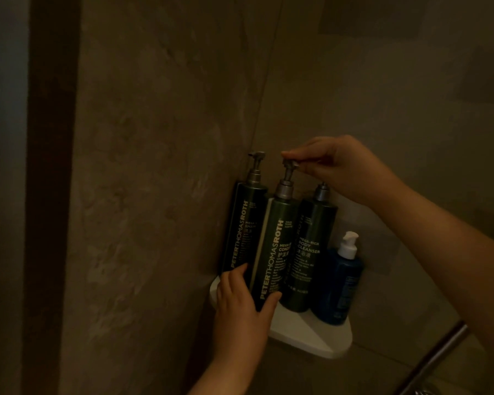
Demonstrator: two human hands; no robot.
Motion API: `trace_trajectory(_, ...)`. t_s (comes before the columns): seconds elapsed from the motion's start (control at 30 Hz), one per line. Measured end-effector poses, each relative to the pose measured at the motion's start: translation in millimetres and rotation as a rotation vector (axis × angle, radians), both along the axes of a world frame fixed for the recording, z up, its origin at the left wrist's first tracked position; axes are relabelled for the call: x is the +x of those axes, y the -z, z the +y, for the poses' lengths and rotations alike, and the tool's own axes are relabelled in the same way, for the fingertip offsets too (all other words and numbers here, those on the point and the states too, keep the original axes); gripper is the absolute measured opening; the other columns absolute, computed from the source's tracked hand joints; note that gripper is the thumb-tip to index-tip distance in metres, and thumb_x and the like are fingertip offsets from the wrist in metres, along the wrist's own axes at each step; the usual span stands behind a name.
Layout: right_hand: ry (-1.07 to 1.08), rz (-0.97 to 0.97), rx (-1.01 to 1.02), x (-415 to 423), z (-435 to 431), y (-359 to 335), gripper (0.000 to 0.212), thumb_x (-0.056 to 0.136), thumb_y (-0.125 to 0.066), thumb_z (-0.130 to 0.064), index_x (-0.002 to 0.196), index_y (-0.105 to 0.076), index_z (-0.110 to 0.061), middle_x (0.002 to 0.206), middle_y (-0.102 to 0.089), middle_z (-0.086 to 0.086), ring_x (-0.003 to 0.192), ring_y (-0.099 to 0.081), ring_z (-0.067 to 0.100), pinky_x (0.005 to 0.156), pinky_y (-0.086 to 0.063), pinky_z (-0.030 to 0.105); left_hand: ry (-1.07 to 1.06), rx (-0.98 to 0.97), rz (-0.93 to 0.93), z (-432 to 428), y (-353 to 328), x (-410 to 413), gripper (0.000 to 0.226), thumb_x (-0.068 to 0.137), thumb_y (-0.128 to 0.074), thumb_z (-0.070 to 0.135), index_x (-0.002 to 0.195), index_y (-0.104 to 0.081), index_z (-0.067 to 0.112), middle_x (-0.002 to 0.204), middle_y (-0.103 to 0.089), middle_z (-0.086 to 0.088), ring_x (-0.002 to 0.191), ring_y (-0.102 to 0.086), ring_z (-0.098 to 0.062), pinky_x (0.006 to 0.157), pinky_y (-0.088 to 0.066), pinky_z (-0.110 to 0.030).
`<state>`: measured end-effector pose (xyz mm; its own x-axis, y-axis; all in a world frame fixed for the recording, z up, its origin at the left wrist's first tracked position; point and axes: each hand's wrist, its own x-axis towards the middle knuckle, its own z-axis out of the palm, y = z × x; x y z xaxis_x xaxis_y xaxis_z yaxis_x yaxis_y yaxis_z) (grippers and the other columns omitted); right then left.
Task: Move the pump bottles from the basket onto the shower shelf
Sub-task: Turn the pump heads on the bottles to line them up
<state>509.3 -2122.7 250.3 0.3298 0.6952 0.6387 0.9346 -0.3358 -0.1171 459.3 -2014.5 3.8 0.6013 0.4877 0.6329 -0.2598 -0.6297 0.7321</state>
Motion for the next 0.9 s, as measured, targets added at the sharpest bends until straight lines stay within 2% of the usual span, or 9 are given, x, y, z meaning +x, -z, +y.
trace_trajectory(0.13,0.005,-0.012,0.009,2.5,-0.5,2.5,0.03,0.087,-0.061,-0.001,0.114,-0.066,-0.012,0.096,-0.064,-0.009,0.084,-0.057,-0.017,0.08,-0.04,0.002,-0.005,0.007,-0.002,0.0,0.1,-0.4,0.074,0.08,-0.062,0.051,0.138,-0.025,0.025,0.133,-0.032,0.009,0.111,-0.018,0.006,0.093,-0.025,-0.015)
trace_trajectory(0.4,0.045,-0.042,-0.028,1.4,-0.3,2.5,0.033,0.089,-0.056,0.001,0.118,-0.065,-0.014,0.107,-0.065,-0.003,0.097,-0.058,0.0,0.085,-0.041,0.003,0.004,0.019,-0.015,-0.1,0.0,-0.3,0.074,0.079,-0.062,0.051,0.137,-0.025,0.025,0.132,-0.033,0.009,0.111,-0.018,0.007,0.095,-0.024,-0.015)
trace_trajectory(0.5,0.049,-0.042,-0.057,-2.6,-1.8,2.5,0.036,0.091,-0.052,0.001,0.12,-0.064,-0.015,0.113,-0.064,-0.001,0.102,-0.059,0.004,0.09,-0.044,0.01,0.01,0.014,-0.018,0.0,-0.4,-1.0,0.075,0.079,-0.063,0.051,0.139,-0.024,0.025,0.135,-0.032,0.009,0.111,-0.016,0.008,0.097,-0.023,-0.016)
trace_trajectory(0.57,0.051,-0.065,-0.054,-5.3,-3.1,3.0,0.04,0.09,-0.051,0.003,0.124,-0.061,-0.016,0.115,-0.061,-0.002,0.102,-0.058,0.002,0.089,-0.044,0.01,0.019,0.011,-0.022,-0.9,-0.1,-2.4,0.078,0.08,-0.063,0.049,0.141,-0.02,0.026,0.138,-0.029,0.008,0.113,-0.016,0.007,0.099,-0.023,-0.018)
trace_trajectory(0.7,0.044,-0.094,0.06,-6.8,-6.4,2.6,0.042,0.088,-0.05,0.007,0.121,-0.061,-0.017,0.111,-0.062,0.0,0.103,-0.06,0.008,0.092,-0.048,0.022,-0.002,0.096,-0.067,-6.2,3.7,-8.2,0.079,0.083,-0.064,0.041,0.14,-0.01,0.036,0.14,-0.022,0.008,0.124,-0.026,-0.005,0.103,-0.029,-0.025)
trace_trajectory(0.8,0.057,-0.131,0.05,-4.7,-5.7,3.4,0.031,0.089,-0.051,0.004,0.108,-0.068,-0.014,0.102,-0.064,0.002,0.098,-0.062,0.014,0.091,-0.049,0.028,-0.082,0.227,-0.101,-6.9,6.4,-10.1,0.081,0.074,-0.077,0.024,0.138,-0.026,0.026,0.132,-0.04,-0.003,0.115,-0.037,-0.01,0.095,-0.037,-0.03)
trace_trajectory(0.9,0.075,-0.162,0.038,-1.9,-3.7,3.7,0.031,0.088,-0.05,0.005,0.104,-0.071,-0.011,0.097,-0.063,0.003,0.094,-0.062,0.017,0.088,-0.05,0.038,-0.125,0.243,-0.104,-7.0,5.2,-10.6,0.083,0.064,-0.084,0.017,0.133,-0.038,0.013,0.121,-0.052,-0.011,0.107,-0.043,-0.014,0.09,-0.04,-0.033)
